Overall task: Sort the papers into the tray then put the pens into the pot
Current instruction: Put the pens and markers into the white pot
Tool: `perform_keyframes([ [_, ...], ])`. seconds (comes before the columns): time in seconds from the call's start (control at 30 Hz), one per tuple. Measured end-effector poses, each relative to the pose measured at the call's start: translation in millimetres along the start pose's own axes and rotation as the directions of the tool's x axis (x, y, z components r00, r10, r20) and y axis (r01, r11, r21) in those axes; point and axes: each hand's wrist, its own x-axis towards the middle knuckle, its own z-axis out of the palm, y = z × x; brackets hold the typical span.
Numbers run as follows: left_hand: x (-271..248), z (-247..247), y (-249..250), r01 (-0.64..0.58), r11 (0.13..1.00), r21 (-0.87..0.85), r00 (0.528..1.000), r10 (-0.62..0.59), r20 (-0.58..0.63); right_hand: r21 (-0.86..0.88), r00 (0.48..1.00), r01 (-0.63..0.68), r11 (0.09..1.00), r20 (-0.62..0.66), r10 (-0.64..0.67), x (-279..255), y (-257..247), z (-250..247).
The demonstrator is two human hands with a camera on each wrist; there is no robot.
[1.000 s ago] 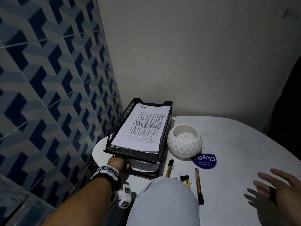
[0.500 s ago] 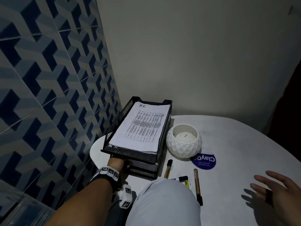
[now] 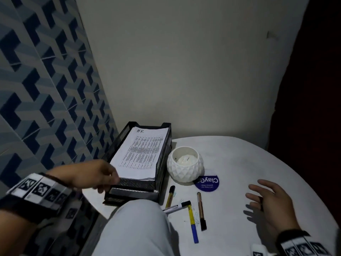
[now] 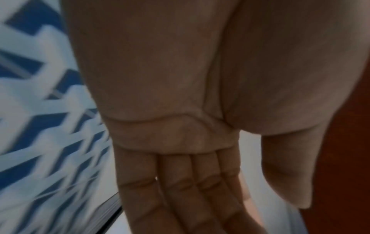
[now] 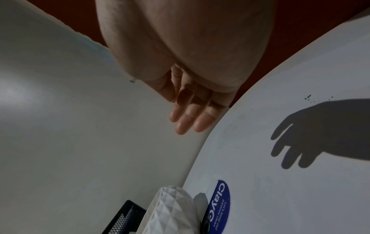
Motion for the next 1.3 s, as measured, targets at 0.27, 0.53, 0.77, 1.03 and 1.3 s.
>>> perform_keyframes([
  [0.27,118,11,145,-0.212,0.955,0.205,0.919,0.266,-0.291,-0.029,1.0,-0.024,0.999,-0.011,0.023,5,-7,-13],
  [0.53,242,115,144,0.028,0.924,0.382,0.971,0.066,-0.231,-0.143,0.997,0.031,0.989,0.073,-0.021,10,1,-19],
  [0.77,242,132,139,-0.015,0.912,0.411,0.918,0.175,-0.355,-0.261,0.978,0.178,0.949,0.154,-0.141,19,6,-3],
  [1.03,152,111,174,-0.333,0.876,0.35,0.832,0.447,-0.328,-0.592,0.86,0.5,0.632,0.424,-0.284,-6,-21,14],
  [1.3,90,110,203,-0.503,0.772,0.388,0.725,0.622,-0.297,-0.726,0.842,0.539,0.427,0.478,-0.25,-31,-58,1],
])
